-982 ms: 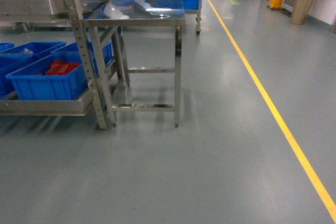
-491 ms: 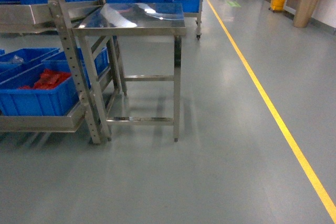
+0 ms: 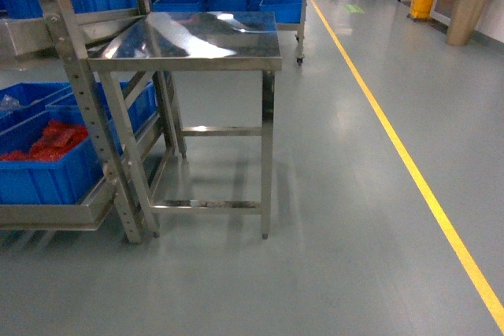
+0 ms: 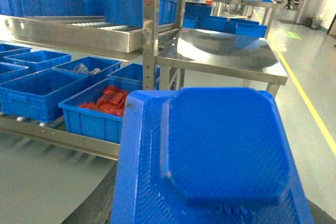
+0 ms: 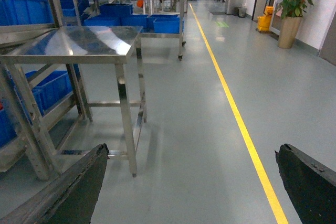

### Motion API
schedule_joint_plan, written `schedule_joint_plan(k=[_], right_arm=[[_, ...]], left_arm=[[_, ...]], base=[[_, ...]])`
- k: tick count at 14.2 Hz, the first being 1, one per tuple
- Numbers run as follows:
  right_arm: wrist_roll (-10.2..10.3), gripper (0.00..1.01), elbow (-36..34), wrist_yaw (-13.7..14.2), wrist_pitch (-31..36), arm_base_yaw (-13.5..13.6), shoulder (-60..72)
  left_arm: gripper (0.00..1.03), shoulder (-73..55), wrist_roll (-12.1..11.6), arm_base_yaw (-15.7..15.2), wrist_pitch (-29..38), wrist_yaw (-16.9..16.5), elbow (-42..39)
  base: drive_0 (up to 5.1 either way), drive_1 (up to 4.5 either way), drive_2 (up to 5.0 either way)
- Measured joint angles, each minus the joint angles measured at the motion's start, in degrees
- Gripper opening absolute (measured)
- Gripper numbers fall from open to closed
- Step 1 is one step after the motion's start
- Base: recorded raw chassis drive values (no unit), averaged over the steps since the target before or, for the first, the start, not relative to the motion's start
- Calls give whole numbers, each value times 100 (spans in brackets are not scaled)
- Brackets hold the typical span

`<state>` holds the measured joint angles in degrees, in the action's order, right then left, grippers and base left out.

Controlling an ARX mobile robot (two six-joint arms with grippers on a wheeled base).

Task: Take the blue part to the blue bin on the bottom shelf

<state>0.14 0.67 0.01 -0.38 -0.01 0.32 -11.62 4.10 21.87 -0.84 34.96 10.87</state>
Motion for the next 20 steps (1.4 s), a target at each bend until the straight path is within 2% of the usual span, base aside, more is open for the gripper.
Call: schedule_joint_plan(k=[20], right_arm=[[0, 98, 0, 0, 15, 0, -2]], left_arm=[[43, 0, 0, 0, 0, 2, 0]], base=[[-6, 398, -411]])
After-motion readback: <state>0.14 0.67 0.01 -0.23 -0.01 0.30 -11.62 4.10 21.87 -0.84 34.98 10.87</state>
